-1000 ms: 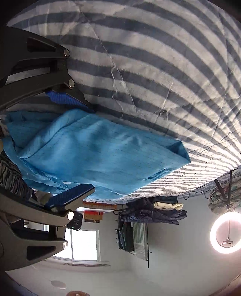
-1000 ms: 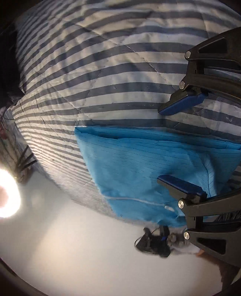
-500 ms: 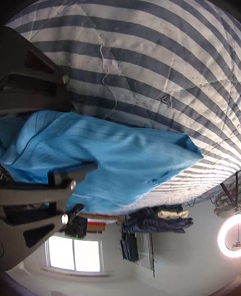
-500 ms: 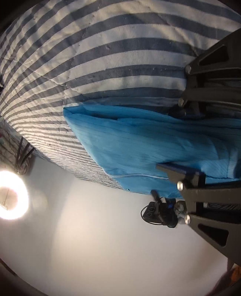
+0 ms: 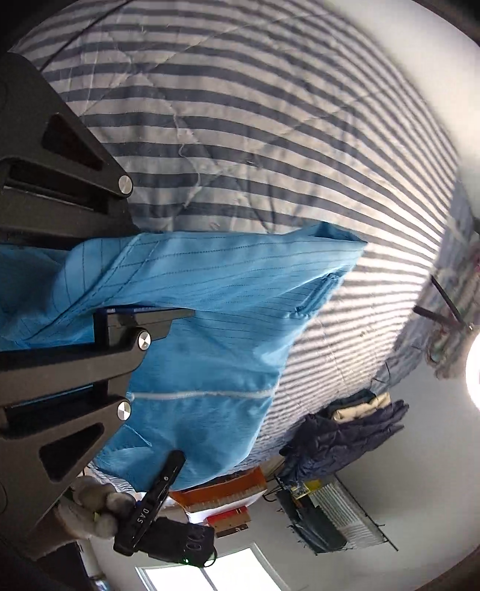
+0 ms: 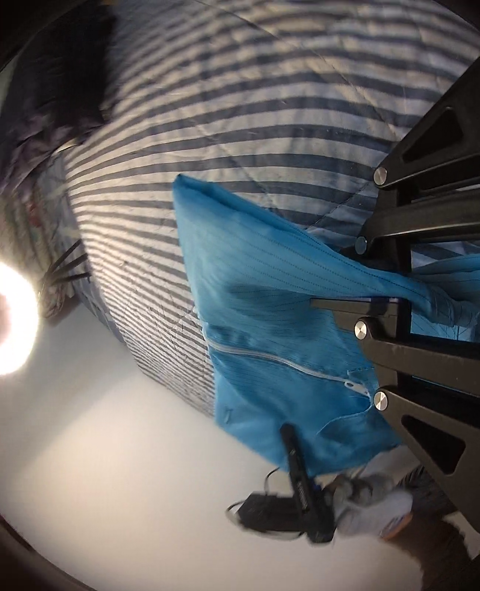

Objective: Fold large clothes
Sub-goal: 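Close both tools on the folded coat's edges and lift it, then carry the folded coat with both tools over onto the navy jacket, then lower the coat onto the navy jacket and open both tools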

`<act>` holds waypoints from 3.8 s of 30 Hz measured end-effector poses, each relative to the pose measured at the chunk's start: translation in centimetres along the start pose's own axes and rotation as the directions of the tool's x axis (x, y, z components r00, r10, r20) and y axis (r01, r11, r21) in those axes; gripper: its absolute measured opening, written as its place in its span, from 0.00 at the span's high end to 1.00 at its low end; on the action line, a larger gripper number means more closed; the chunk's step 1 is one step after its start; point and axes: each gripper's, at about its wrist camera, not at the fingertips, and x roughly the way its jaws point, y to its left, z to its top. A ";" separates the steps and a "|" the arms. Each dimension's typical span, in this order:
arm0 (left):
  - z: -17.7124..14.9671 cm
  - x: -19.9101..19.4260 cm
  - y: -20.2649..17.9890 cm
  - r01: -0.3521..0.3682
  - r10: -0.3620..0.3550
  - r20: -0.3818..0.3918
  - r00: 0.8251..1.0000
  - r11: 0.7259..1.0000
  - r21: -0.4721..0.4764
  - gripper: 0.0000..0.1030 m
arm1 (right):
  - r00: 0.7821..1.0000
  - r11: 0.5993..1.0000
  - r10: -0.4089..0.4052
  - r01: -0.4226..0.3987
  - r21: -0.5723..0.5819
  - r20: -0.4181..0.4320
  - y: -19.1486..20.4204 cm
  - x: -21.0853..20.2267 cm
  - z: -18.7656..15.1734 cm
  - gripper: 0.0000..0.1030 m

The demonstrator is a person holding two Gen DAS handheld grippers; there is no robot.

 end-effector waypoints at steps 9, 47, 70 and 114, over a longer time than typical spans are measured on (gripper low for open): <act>2.9 -1.2 -5.3 -0.013 0.005 0.078 0.997 0.994 0.105 0.97 | 0.971 0.938 -0.231 0.241 -0.249 0.070 5.5 -3.8 3.9 0.97; 33.9 6.5 -38.8 0.127 -0.257 0.296 0.920 0.909 0.396 0.97 | 0.682 0.686 -0.569 0.702 -0.192 0.460 -10.2 -22.0 38.2 0.97; 41.1 25.8 -37.3 0.228 -0.293 0.192 0.937 0.926 0.300 0.97 | 0.740 0.813 -0.539 0.582 0.020 0.403 -27.5 -13.7 42.6 0.97; 31.5 9.4 -37.6 -0.006 -0.120 0.303 0.945 0.923 0.384 0.43 | 0.644 0.715 -0.693 0.672 0.195 0.323 -22.1 -23.4 35.8 0.44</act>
